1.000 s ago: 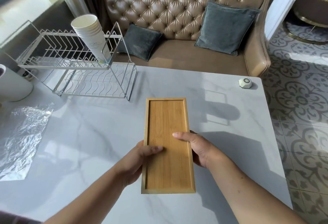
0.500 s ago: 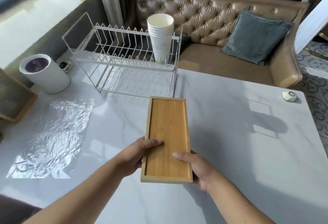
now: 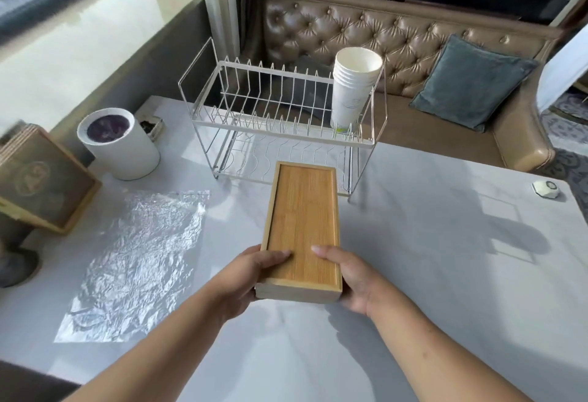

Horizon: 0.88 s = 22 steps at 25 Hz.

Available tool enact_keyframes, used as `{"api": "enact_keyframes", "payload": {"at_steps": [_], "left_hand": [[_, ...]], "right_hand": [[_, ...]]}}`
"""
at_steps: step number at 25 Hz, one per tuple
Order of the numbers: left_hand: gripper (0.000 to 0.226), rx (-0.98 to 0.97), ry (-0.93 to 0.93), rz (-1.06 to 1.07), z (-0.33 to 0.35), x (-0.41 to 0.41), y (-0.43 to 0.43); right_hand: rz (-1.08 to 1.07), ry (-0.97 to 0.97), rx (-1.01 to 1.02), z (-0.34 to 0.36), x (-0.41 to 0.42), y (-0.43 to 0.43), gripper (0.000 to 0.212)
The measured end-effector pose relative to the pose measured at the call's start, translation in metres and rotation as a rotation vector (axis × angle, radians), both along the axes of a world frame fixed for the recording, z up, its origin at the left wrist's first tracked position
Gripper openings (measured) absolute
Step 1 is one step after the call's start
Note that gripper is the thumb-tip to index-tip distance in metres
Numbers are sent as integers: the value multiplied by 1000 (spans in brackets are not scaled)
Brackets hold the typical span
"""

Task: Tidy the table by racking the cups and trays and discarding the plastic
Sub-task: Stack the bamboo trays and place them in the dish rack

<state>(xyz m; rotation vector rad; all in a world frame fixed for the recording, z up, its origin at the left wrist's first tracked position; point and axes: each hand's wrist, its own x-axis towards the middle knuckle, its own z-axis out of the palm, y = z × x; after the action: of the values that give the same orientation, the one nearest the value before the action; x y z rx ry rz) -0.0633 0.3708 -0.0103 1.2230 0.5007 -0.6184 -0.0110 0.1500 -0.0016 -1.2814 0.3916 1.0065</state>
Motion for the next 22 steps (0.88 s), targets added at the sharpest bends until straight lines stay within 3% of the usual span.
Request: {"api": "enact_keyframes", "payload": {"at_steps": [8, 14, 19, 22], "left_hand": [[48, -58, -51, -53, -7, 55, 9], [57, 64, -83, -62, -6, 134, 15], [56, 106, -51, -39, -19, 189, 12], [54, 95, -36, -20, -27, 210, 12]], "right_hand": [[-4, -103, -67, -5, 32, 4, 70], [-80, -160, -41, -16, 101, 20, 55], [-95, -156, -49, -26, 154, 23, 61], [-76, -149, -61, -34, 178, 24, 47]]}}
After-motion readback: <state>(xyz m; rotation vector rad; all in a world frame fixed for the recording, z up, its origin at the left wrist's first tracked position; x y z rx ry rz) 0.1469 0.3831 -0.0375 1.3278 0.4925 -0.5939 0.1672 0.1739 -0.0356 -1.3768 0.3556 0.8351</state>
